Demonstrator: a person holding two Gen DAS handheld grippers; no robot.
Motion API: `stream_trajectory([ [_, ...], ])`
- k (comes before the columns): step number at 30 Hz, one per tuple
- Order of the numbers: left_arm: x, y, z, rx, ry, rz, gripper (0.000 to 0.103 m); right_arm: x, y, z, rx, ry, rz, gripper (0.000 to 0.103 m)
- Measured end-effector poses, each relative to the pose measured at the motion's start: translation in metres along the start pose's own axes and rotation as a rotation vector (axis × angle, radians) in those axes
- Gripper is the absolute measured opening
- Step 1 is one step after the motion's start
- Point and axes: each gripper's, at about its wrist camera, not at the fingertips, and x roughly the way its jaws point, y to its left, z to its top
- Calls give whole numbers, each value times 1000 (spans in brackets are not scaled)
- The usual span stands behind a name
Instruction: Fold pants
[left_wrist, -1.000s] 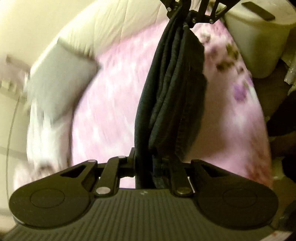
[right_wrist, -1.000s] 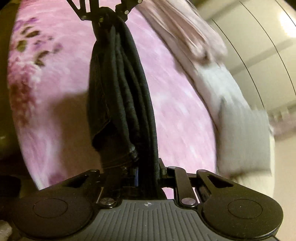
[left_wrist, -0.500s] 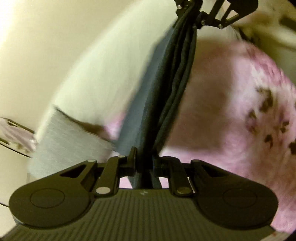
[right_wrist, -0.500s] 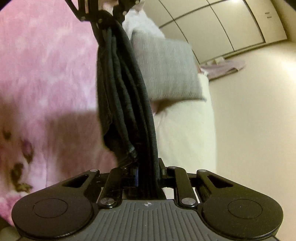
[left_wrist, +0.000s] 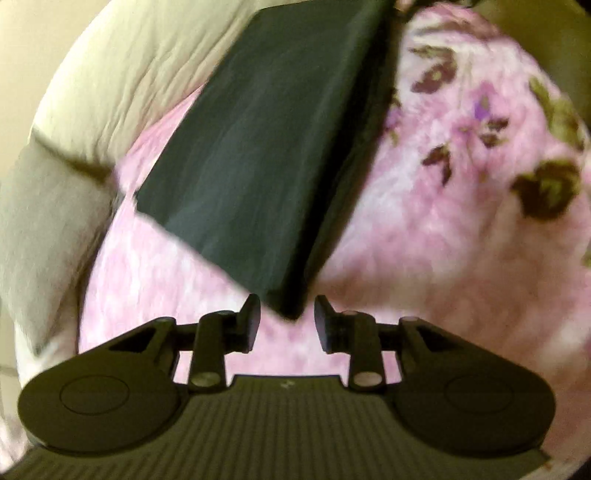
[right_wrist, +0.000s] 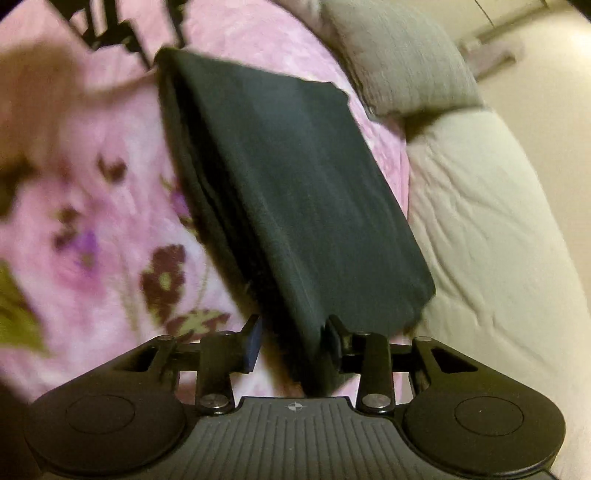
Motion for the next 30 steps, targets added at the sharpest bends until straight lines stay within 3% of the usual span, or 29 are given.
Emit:
stream_trajectory([
  [3, -14, 28, -3, -110, 10, 12, 28, -36, -25, 9, 185, -16, 63, 33],
  [6, -12, 50, 9, -165, -6, 57, 29, -47, -50, 24, 316, -74, 61, 33],
  [13, 68, 105, 64, -285, -67, 97, 29, 53, -141, 45, 686, -55, 45, 33],
  [16, 108, 129, 77, -379, -60, 57, 29, 98, -166, 35, 842, -1, 92, 32],
  [18, 134, 140, 82, -428, -41, 25, 29, 120, -171, 20, 877, 25, 117, 32],
  [21, 153, 146, 83, -482, -14, -16, 29, 126, -172, 13, 871, -10, 118, 32],
  [27, 140, 151, 88, -543, 46, -39, 28, 123, -178, 4, 901, -16, 157, 34],
  [29, 120, 151, 90, -555, 77, -28, 32, 117, -186, 8, 937, -13, 167, 45],
  [30, 108, 151, 90, -575, 94, -20, 33, 107, -188, 9, 955, -17, 173, 59],
])
